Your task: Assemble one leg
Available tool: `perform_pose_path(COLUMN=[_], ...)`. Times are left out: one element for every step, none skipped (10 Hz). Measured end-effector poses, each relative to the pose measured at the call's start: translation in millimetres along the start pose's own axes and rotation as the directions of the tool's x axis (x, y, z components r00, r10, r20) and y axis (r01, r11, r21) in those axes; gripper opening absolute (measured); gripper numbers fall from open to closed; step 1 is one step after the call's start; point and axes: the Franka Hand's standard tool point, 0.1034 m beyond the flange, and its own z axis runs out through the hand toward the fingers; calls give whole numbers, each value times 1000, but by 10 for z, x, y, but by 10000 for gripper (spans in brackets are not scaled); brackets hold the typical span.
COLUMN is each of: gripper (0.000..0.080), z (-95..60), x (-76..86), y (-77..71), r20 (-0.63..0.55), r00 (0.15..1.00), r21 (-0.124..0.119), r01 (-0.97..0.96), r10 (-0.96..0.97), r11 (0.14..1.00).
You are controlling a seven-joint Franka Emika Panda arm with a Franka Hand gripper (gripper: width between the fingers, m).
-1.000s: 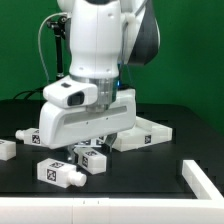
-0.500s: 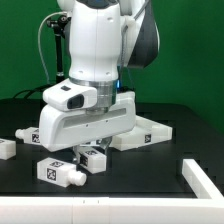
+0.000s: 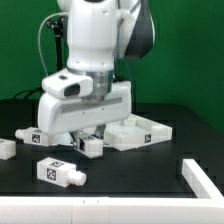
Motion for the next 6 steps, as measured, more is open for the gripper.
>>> perform_pose_path(gripper=[281,281,281,281,282,282], z=[30,101,160,164,202,229], x=[-147,-287,-356,-348,-335,-297], y=[12,38,64,73,34,-17], r20=[1,1,7,6,10,14], r00=[1000,1000,1000,1000,1000,1000], r21=[1,0,4,3,7,10], r01=[4,2,0,-2,-1,5], r10=[-4,-2,0,2,0,-5], r11=[1000,1000,1000,1000,1000,1000])
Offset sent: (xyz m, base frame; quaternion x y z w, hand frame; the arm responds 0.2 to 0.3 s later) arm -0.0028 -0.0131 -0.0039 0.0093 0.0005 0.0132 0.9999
